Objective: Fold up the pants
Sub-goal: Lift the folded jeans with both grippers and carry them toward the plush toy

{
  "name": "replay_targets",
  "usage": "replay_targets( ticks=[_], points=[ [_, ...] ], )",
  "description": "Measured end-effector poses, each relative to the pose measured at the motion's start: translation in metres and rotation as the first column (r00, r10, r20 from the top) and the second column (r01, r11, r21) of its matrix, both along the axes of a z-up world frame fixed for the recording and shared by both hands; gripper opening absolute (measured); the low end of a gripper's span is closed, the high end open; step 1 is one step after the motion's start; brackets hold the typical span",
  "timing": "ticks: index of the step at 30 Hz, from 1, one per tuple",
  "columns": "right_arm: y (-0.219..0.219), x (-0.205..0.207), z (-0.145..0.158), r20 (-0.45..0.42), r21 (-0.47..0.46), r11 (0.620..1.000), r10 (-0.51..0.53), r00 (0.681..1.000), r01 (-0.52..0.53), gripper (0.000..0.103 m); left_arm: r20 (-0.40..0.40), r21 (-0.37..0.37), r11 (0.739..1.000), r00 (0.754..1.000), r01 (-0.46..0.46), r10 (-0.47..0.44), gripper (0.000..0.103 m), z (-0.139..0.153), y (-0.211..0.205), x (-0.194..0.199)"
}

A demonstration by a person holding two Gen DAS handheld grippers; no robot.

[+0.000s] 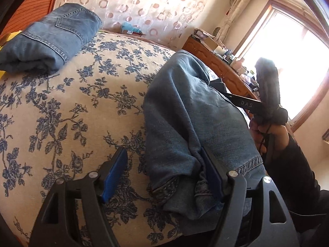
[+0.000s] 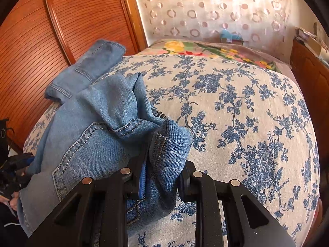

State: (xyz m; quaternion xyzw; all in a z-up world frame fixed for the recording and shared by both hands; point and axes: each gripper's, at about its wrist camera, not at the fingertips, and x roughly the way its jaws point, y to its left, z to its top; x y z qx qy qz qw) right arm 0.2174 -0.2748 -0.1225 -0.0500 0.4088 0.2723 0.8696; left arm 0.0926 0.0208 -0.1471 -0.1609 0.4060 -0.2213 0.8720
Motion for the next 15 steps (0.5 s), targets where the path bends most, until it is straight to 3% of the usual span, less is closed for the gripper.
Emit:
replay_targets(
  ticks=[6, 9, 12, 15],
  points=[
    [-0.0007, -0.0003, 0.0008, -0.008, 0.006, 1.000, -0.005, 1.000, 0.005, 0.022, -0.040, -0.071, 0.996, 0.997, 0.060, -0.063, 0.048, 0.0023, -0.0016, 0.0033],
    [-0.0006, -0.0006, 0.0009, -0.011, 0.012, 1.000, -0.011, 1.000, 0.012, 0.022, -0.059, -0.085, 0.994, 0.995, 0.074, -0.080, 0.046, 0.0019, -0.0027, 0.0057],
    [-0.0003, -0.0021, 0.0015, -0.013, 0.021, 1.000, -0.019, 1.000, 0.020, 0.022, -0.077, -0.148, 0.986, 0.994, 0.072, -0.084, 0.042, -0.0038, 0.0031, 0.0080],
    [0.0013, -0.0034, 0.0039, -0.004, 0.032, 0.999, -0.028, 1.000, 0.028, 0.021, -0.038, -0.138, 0.989, 0.997, 0.060, -0.066, 0.031, 0.0021, 0.0034, 0.0017]
  ],
)
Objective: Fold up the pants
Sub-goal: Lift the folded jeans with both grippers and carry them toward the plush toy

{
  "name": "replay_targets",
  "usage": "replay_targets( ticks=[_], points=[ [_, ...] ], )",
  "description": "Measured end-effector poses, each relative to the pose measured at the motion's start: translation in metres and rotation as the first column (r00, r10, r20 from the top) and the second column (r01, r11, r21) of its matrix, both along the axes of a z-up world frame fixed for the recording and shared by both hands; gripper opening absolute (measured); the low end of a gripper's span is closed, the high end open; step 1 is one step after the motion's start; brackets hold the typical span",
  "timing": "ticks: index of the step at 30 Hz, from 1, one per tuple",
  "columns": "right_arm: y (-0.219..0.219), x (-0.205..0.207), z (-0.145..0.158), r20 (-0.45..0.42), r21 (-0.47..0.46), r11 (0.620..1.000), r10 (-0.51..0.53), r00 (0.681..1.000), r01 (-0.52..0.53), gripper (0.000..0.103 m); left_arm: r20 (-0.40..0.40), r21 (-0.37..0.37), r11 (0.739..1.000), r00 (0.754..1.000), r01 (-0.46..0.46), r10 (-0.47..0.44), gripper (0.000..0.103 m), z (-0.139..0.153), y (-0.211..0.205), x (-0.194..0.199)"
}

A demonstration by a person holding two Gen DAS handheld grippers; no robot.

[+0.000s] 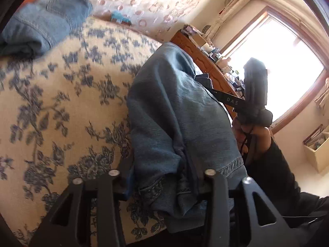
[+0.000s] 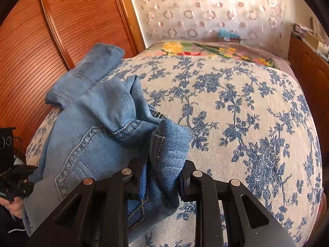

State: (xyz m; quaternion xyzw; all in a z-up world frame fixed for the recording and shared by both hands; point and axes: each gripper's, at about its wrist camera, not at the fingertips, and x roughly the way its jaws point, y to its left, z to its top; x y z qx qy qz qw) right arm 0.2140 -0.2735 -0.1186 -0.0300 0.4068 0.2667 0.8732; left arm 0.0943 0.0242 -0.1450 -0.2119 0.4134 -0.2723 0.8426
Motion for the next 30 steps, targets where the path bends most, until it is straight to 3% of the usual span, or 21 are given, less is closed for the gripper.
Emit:
replay_targets(
  ticks=[5, 10, 15, 23, 30],
  points=[
    [0.014, -0.002, 0.031, 0.062, 0.038, 0.999, 0.026, 0.998, -0.028, 0.018, 0.050, -0.030, 1.000, 0.999, -0.004, 0.006, 0.018, 0.017, 0.005, -0.006],
    [0.055, -0.009, 0.083, 0.161, 0.034, 0.993, 0.105, 0.981, -0.112, 0.017, 0.103, -0.026, 0.999, 0.994, -0.038, 0.041, 0.016, 0.034, 0.018, -0.009],
    [0.100, -0.009, 0.125, 0.242, 0.009, 0.983, 0.174, 0.955, -0.182, 0.017, 0.151, -0.059, 0.993, 0.982, -0.105, 0.112, 0.015, 0.054, 0.058, -0.006],
    [0.159, 0.020, 0.161, 0.304, 0.015, 0.970, 0.228, 0.925, -0.244, 0.017, 0.237, -0.017, 0.983, 0.955, -0.181, 0.180, 0.015, 0.095, 0.110, 0.012],
    [0.220, 0.058, 0.184, 0.335, 0.032, 0.953, 0.274, 0.902, -0.301, 0.017, 0.261, 0.018, 0.965, 0.933, -0.263, 0.249, 0.015, 0.114, 0.162, 0.043]
  ],
)
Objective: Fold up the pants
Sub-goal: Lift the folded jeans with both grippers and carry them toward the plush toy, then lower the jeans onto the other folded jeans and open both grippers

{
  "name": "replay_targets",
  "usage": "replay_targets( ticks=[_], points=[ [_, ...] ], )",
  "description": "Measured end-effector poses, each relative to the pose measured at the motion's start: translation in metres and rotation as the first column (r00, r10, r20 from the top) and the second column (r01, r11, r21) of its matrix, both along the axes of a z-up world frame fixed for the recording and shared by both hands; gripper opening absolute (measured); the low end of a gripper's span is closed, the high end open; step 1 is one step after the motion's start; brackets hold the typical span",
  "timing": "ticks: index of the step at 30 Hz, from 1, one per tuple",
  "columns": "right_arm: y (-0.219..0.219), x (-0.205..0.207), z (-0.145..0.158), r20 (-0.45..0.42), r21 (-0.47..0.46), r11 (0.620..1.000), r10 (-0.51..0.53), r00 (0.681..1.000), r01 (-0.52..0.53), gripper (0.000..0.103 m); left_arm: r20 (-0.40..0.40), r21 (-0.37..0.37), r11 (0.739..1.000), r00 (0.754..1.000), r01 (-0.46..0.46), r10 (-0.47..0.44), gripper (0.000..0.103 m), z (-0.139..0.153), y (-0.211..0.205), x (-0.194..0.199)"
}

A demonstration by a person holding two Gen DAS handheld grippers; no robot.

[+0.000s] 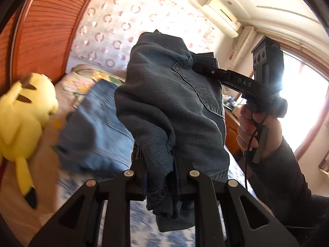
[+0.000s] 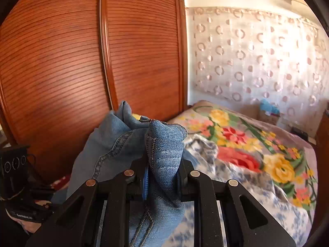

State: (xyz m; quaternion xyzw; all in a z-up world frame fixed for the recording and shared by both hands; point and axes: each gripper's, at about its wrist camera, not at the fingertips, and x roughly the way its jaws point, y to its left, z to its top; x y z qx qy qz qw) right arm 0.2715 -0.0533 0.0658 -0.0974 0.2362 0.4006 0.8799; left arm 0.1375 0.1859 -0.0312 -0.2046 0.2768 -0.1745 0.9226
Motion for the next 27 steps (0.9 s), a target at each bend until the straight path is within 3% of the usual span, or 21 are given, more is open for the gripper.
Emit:
replay_targets(
  ticks=[11, 15, 19, 22, 25, 27],
  points=[
    [0.072, 0.082, -0.021, -0.113, 0.116, 0.992, 0.062, 0.992, -0.049, 0.017, -0.042, 0.079, 0.992, 0.994, -0.098, 0.101, 0.015, 0.010, 0.064, 0.053],
    [0.075, 0.113, -0.054, -0.187, 0.128, 0.992, 0.045, 0.981, -0.021, 0.018, -0.088, 0.134, 0.985, 0.988, -0.113, 0.125, 0.015, -0.004, 0.073, 0.082],
    [0.080, 0.139, -0.099, -0.247, 0.067, 0.998, 0.012, 0.969, 0.005, 0.019, -0.145, 0.177, 0.978, 0.980, -0.112, 0.138, 0.015, -0.027, 0.072, 0.104],
    [0.071, 0.155, -0.124, -0.285, 0.049, 0.998, -0.022, 0.958, 0.037, 0.026, -0.160, 0.202, 0.972, 0.975, -0.118, 0.152, 0.016, -0.038, 0.073, 0.111],
    [0.060, 0.166, -0.131, -0.311, 0.045, 0.998, -0.029, 0.950, 0.045, 0.048, -0.171, 0.205, 0.971, 0.972, -0.123, 0.159, 0.020, -0.042, 0.076, 0.111],
    [0.051, 0.168, -0.127, -0.302, 0.038, 0.998, -0.037, 0.953, 0.051, 0.053, -0.177, 0.204, 0.971, 0.971, -0.122, 0.159, 0.025, -0.042, 0.076, 0.107]
  ],
)
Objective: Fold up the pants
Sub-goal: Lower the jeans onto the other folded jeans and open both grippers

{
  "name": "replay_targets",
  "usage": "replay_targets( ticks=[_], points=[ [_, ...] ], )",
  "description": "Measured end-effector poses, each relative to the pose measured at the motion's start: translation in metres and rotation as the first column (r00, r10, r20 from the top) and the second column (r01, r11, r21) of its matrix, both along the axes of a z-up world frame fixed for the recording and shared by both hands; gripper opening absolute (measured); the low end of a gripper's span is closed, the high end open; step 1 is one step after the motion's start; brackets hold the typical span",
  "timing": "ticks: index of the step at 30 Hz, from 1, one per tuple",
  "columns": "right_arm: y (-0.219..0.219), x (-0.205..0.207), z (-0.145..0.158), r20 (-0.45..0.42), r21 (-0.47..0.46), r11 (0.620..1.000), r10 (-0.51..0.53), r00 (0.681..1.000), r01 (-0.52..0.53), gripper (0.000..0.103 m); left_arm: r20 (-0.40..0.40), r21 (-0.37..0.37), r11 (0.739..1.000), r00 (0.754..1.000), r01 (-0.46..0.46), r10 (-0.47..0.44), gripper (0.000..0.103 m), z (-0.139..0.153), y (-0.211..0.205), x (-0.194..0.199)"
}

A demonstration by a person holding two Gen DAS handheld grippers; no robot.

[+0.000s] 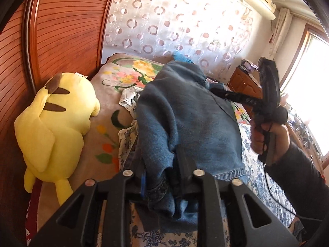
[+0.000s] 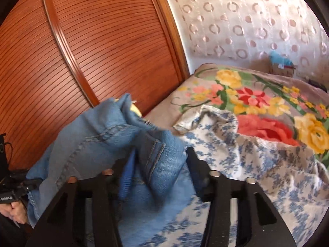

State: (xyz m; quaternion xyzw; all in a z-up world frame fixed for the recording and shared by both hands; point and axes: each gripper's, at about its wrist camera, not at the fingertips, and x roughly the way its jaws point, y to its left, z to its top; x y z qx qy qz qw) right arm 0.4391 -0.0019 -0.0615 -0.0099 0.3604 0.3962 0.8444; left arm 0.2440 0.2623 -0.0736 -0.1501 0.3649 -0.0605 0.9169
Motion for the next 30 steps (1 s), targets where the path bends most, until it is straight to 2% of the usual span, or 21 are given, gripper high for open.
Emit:
replay_targets(
  ticks=[4, 7, 11, 12, 15, 22, 24, 26, 30],
  points=[
    [-0.015, -0.003, 0.019, 0.053, -0.003, 1.000, -0.022, 0.998, 0.022, 0.053, 0.002, 0.019, 1.000, 1.000, -0.017, 0.017, 0.029, 0.005, 0.001, -0.009],
    [-0.021, -0.010, 0.033, 0.107, -0.011, 1.000, -0.017, 0.994, 0.018, 0.052, 0.015, 0.092, 0.995, 1.000, -0.026, 0.025, 0.033, 0.015, -0.006, -0.015],
    [-0.010, -0.026, 0.047, 0.155, -0.010, 0.999, 0.045, 0.987, -0.044, 0.037, 0.048, 0.174, 0.984, 0.998, -0.044, 0.036, 0.037, 0.029, -0.012, -0.022],
    [-0.005, -0.030, 0.048, 0.160, -0.014, 0.998, 0.062, 0.985, -0.061, 0.036, 0.058, 0.191, 0.980, 0.998, -0.049, 0.039, 0.038, 0.031, -0.013, -0.024],
    [0.011, -0.033, 0.039, 0.158, -0.040, 0.996, 0.084, 0.984, -0.078, 0.032, 0.078, 0.197, 0.979, 0.997, -0.043, 0.028, 0.044, 0.038, -0.017, -0.028],
    [0.023, -0.018, 0.007, 0.110, -0.101, 0.994, 0.050, 0.993, -0.039, 0.031, 0.073, 0.218, 0.976, 0.997, -0.007, -0.009, 0.046, 0.036, -0.033, -0.020],
    [0.023, -0.015, 0.000, 0.096, -0.107, 0.994, 0.041, 0.995, -0.031, 0.031, 0.064, 0.223, 0.975, 0.998, -0.009, -0.005, 0.053, 0.029, -0.035, -0.016],
    [0.021, -0.014, -0.003, 0.087, -0.106, 0.994, 0.038, 0.996, -0.029, 0.031, 0.066, 0.225, 0.974, 0.998, -0.018, 0.003, 0.066, 0.027, -0.039, -0.014],
    [0.018, -0.017, 0.002, 0.089, -0.088, 0.996, 0.040, 0.995, -0.032, 0.031, 0.065, 0.226, 0.974, 0.998, -0.035, 0.020, 0.068, 0.021, -0.039, -0.011]
  ],
)
